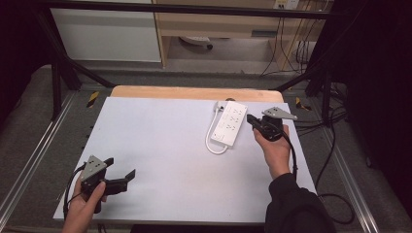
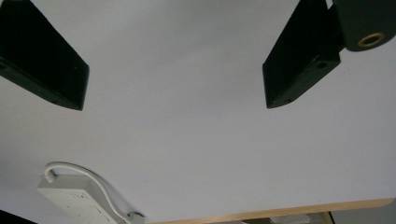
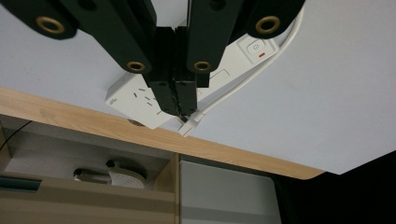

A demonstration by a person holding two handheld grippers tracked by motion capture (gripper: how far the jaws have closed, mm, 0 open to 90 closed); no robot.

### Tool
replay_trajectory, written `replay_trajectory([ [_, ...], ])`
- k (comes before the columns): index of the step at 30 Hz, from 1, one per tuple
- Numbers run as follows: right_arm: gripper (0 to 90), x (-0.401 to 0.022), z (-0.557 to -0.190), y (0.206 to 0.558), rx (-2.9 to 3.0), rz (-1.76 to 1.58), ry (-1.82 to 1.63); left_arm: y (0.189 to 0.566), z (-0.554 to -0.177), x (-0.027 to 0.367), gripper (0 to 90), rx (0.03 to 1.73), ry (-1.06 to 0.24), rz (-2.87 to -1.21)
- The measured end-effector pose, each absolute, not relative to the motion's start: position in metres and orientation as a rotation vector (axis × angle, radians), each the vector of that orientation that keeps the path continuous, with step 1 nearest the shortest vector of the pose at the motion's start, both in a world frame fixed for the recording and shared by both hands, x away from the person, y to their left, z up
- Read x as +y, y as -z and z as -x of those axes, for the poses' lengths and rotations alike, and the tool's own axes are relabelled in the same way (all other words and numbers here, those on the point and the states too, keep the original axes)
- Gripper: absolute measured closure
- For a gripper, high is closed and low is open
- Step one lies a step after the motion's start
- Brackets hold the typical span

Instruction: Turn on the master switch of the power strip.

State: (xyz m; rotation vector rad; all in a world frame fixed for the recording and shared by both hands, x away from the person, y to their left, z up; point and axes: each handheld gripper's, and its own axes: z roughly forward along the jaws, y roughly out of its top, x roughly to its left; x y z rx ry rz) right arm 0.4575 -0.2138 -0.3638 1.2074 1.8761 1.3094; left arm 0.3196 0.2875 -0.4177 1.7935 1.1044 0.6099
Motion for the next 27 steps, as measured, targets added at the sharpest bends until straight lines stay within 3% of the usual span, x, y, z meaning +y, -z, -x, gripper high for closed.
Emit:
replay_trajectory([
  [27, 90.0, -0.178, -0.485, 0.373, 1.968, -1.199, -1.236, 0.418, -0.320, 0.288, 7.3, 1.107, -0.608, -1.792],
])
